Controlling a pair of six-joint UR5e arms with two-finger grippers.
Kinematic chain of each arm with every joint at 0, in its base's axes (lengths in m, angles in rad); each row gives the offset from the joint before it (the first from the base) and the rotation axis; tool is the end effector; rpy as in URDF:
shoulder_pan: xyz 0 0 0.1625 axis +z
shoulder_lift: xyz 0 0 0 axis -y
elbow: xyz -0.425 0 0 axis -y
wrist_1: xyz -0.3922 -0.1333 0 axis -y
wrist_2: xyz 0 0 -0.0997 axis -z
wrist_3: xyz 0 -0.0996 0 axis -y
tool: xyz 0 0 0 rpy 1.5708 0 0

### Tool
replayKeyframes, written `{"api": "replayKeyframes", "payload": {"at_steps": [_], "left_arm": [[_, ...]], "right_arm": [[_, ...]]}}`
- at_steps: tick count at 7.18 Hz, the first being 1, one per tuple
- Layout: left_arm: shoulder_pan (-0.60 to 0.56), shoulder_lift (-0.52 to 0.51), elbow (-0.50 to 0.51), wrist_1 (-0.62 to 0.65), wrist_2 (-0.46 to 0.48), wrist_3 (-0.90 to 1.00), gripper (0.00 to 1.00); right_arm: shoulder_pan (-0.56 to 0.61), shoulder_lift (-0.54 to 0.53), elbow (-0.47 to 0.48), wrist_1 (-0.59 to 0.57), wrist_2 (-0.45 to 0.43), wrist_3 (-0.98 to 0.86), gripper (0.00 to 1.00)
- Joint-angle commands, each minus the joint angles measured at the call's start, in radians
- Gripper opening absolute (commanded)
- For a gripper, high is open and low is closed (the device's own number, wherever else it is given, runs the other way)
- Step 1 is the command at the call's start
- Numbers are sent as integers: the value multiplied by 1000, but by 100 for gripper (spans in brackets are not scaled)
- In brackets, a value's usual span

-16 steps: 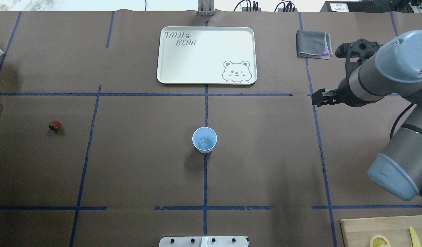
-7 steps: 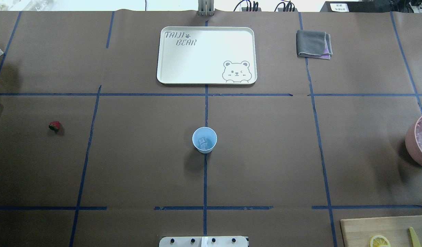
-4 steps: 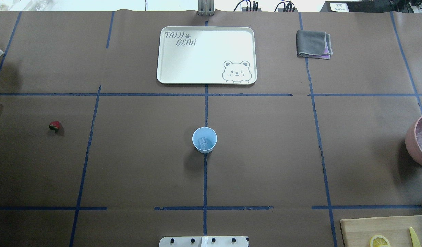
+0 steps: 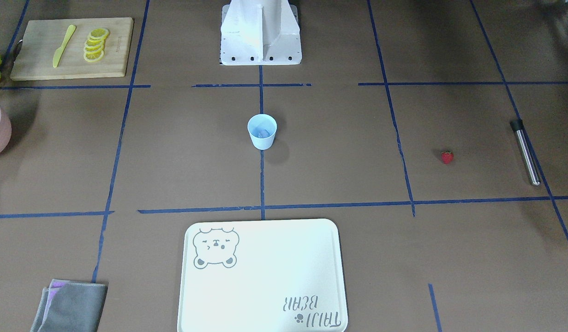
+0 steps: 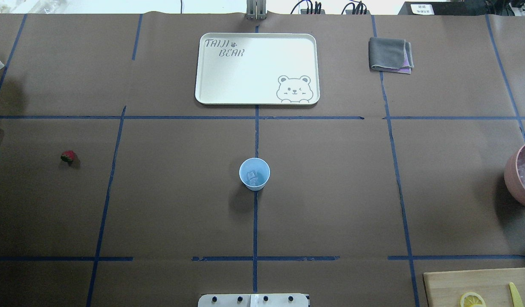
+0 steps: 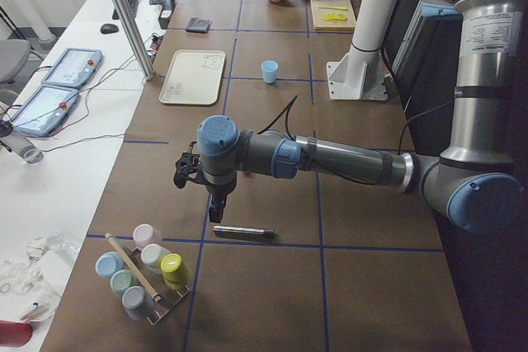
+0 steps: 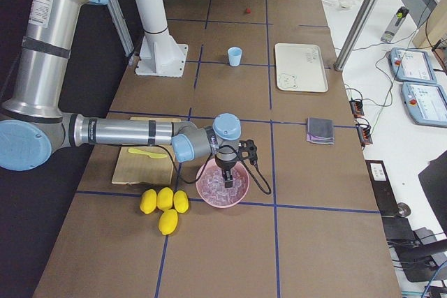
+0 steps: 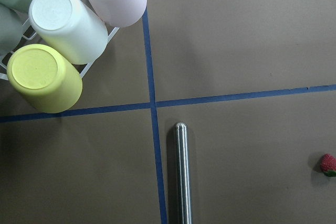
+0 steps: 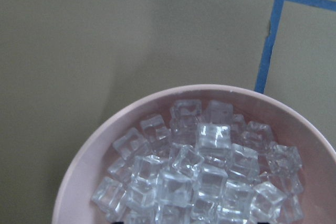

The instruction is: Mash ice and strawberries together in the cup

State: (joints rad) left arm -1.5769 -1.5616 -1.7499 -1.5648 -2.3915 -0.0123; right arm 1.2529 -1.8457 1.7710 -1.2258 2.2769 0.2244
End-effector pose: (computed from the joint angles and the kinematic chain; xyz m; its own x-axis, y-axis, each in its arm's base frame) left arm -0.0634 -0.4917 0.5719 0.6823 0.1031 -0.7238 0.0144 0.9879 0.1543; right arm -0.0573 -0.3939 0.6472 0.7189 -0.1886 0.6691 0.1449 0.9820 0.1212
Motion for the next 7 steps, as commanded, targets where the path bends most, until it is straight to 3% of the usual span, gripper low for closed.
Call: {"api": "replayKeyframes", "payload": {"at_steps": [1,7], "left_arm": [[0,0,0,0,0,0,100],[1,0,0,0,-2,0,100]], "right_arm": [[-18,-29,-1,-1,-3,-2,82],[-38,-24,-31,-1,-16,-4,64]]}}
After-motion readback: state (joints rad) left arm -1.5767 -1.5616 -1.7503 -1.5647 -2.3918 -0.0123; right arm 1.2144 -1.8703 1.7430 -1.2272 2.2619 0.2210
